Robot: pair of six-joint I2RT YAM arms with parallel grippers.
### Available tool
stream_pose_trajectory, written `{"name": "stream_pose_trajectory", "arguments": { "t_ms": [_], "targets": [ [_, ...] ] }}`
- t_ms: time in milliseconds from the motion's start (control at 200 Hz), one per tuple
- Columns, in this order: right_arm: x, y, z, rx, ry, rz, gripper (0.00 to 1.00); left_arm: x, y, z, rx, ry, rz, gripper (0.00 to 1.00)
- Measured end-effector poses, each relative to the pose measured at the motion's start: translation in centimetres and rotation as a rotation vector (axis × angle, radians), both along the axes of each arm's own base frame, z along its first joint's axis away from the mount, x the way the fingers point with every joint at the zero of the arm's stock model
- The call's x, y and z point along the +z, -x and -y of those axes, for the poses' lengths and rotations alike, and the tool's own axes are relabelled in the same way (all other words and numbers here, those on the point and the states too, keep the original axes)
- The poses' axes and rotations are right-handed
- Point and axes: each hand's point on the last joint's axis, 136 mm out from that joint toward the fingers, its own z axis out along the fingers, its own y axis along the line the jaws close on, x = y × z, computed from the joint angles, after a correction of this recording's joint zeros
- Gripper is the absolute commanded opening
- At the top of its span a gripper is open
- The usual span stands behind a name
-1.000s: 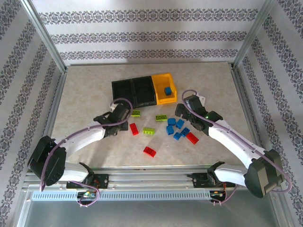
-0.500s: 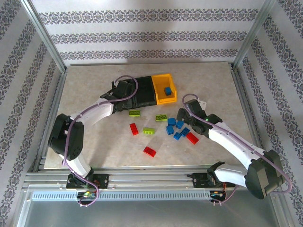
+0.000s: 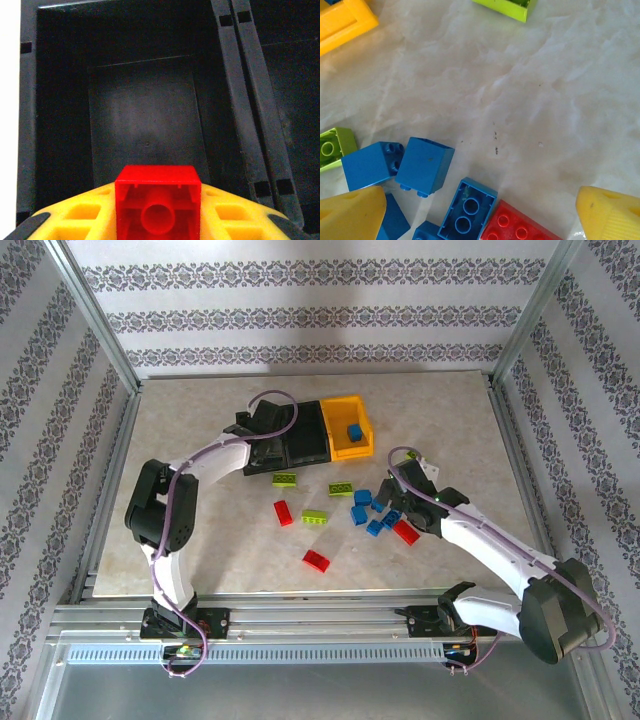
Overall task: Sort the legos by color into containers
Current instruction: Place the lego in the container, then pick up the lego from the center of the table.
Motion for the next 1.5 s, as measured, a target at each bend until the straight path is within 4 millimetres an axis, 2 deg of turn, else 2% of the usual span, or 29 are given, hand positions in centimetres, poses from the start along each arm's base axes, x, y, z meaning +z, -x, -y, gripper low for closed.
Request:
{"name": "stream_pose_trajectory", "arguments": {
  "t_ms": [220, 470, 650, 725, 829, 934, 1289, 1499],
  "targets": [
    [-0.7, 0.0, -0.6, 0.016, -0.018, -0.024, 0.91, -0.6, -0.4, 0.0, 0.006, -0.012, -0.007, 0.48],
    [-2.0, 0.2, -1.7, 0.041, -0.024, -0.068, 0.83, -0.5, -0.5, 0.0, 0.009, -0.012, -0.003, 0.50],
    [-2.3, 0.0, -2.6, 0.049, -0.039, -0.087, 0.78, 1.5, 0.1, -0.1, 0.015, 0.018, 0.032, 0.56],
    [-2.1, -0.3, -3.1, 0.054, -0.047, -0.088, 0.76, 3.0, 1.0, -0.2, 0.008, 0.045, 0.053, 0.63],
    [-2.1, -0.8, -3.6, 0.060, -0.054, -0.092, 0.71, 5.1, 2.6, -0.4, 0.006, 0.094, 0.091, 0.79],
    [-2.5, -1.2, -3.9, 0.061, -0.051, -0.108, 0.69, 6.5, 4.3, -0.9, 0.007, 0.126, 0.125, 1.00],
    [-4.0, -2.2, -4.6, 0.060, -0.031, -0.156, 0.66, 8.3, 10.6, -4.0, 0.037, 0.159, 0.200, 1.00],
    [-5.3, -2.8, -4.6, 0.051, -0.030, -0.197, 0.63, 9.3, 13.2, -5.1, 0.044, 0.190, 0.256, 1.00]
  ]
}}
